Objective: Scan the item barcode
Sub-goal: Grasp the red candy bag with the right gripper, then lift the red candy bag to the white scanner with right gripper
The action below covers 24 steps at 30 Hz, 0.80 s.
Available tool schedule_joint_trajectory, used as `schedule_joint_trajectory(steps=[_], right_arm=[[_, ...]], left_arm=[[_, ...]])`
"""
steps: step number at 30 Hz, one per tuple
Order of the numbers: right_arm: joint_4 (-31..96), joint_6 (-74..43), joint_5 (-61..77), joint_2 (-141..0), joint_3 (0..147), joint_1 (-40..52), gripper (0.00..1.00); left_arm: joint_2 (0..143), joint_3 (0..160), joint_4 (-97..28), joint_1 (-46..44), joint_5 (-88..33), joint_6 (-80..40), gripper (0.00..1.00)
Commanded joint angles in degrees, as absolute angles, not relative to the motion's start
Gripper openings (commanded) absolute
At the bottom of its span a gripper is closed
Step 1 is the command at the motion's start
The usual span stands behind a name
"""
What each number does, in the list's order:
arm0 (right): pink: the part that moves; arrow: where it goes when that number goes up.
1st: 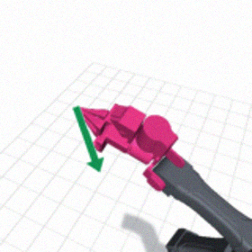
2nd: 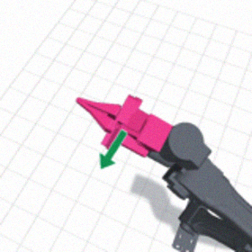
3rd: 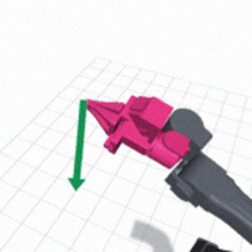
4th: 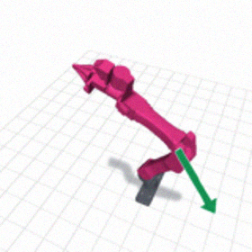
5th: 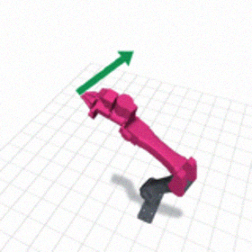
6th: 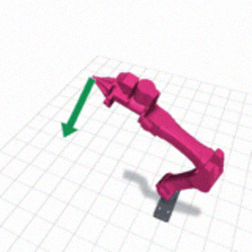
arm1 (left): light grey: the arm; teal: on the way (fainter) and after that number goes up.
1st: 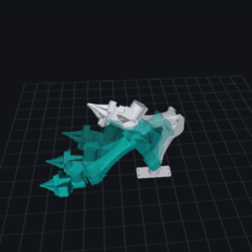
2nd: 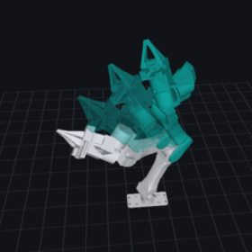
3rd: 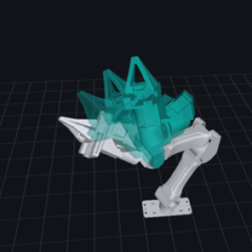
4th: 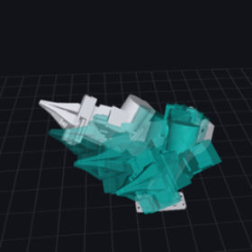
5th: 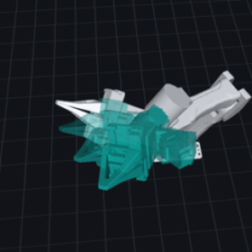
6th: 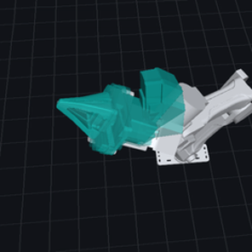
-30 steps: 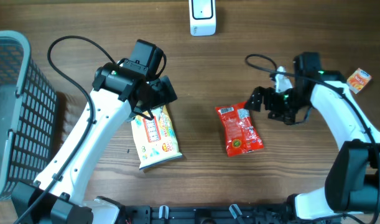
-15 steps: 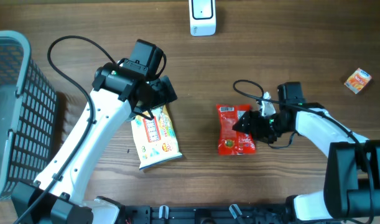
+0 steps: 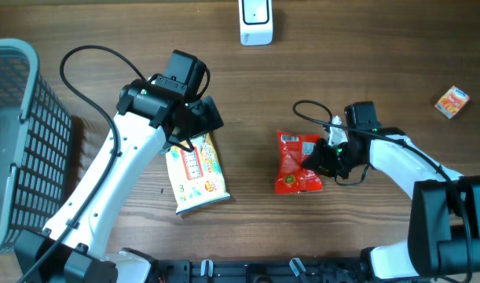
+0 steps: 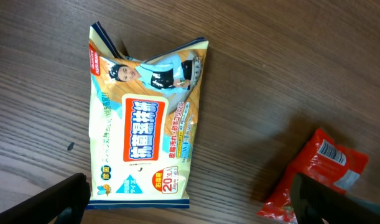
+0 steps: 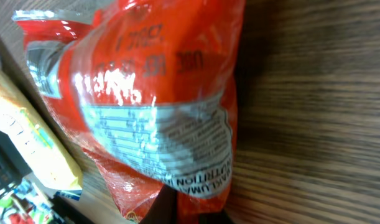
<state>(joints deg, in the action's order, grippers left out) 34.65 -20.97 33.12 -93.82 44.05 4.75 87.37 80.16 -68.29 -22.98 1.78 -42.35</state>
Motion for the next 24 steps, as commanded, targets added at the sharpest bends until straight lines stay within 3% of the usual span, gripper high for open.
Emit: schedule_joint_trajectory(steps=[1,4,6,10,13,21,24], right_arm=[[39.1,-15.9,29.4,-95.3,51.5,4.9,0.04],[38.0,-11.2,40.0,-95.1,56.3,4.9,0.04],[30.3,-4.1,54.6,-95.1,57.8,4.9,0.04],[18.6,-2.9,68.7,-95.1,57.8,4.9,0.04],[8.9,2.2,87.5,-95.1,57.7,4.9,0.04],[-3.9,1.1,90.1,-95.1,57.8,4.9,0.04],[-10.3,-5.4,88.8,-95.1,57.8,4.9,0.04]], left_arm=[[87.5,79.8,-67.5,-22.9,3.5,-43.4,1.00],[87.5,79.8,-65.2,-21.2,3.6,-46.1,1.00],[87.5,79.8,-64.3,-20.2,4.0,-46.1,1.00],[87.5,79.8,-64.7,-15.0,4.3,-48.2,1.00],[87.5,79.8,-65.8,-11.5,4.4,-48.2,1.00],[87.5,79.8,-65.8,-11.0,5.9,-48.2,1.00],[87.5,79.8,-65.8,-11.0,5.9,-48.2,1.00]])
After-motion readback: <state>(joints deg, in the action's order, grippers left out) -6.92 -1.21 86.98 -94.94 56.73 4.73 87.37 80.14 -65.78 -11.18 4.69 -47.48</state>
